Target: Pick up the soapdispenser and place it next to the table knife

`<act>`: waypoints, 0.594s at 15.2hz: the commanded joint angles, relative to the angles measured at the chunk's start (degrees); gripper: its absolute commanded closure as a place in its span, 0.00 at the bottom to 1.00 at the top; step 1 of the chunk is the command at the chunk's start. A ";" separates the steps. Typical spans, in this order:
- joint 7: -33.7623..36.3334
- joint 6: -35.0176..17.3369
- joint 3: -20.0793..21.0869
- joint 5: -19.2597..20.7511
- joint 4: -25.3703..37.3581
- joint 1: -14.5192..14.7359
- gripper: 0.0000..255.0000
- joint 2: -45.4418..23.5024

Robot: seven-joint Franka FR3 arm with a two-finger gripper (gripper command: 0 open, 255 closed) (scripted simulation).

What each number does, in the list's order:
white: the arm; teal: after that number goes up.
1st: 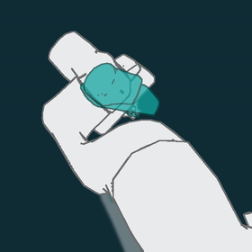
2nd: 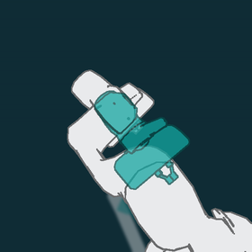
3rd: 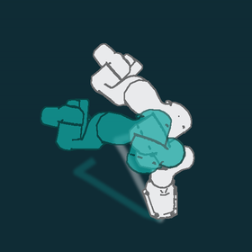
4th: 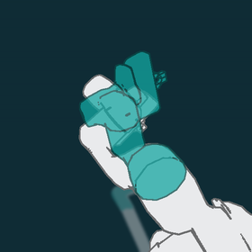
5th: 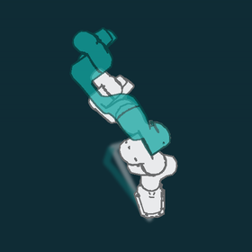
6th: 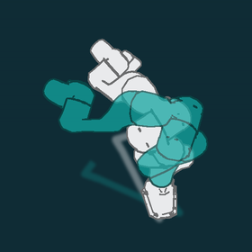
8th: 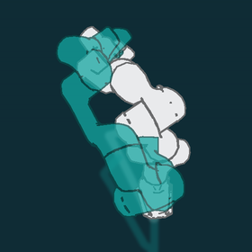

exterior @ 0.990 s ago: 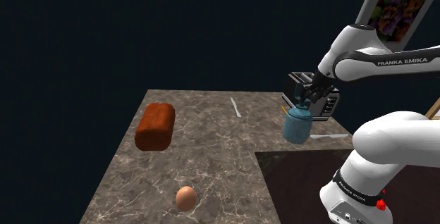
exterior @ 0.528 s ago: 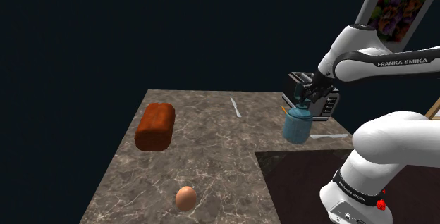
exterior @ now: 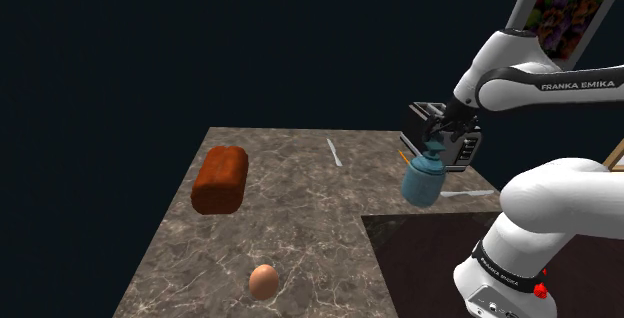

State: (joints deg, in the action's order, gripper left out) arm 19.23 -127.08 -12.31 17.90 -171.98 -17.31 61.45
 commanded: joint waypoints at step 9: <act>-0.26 7.52 1.53 -1.81 3.27 0.94 0.00 4.12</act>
State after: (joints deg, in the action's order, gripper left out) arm 18.97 -119.59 -10.78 16.09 -168.71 -16.37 65.56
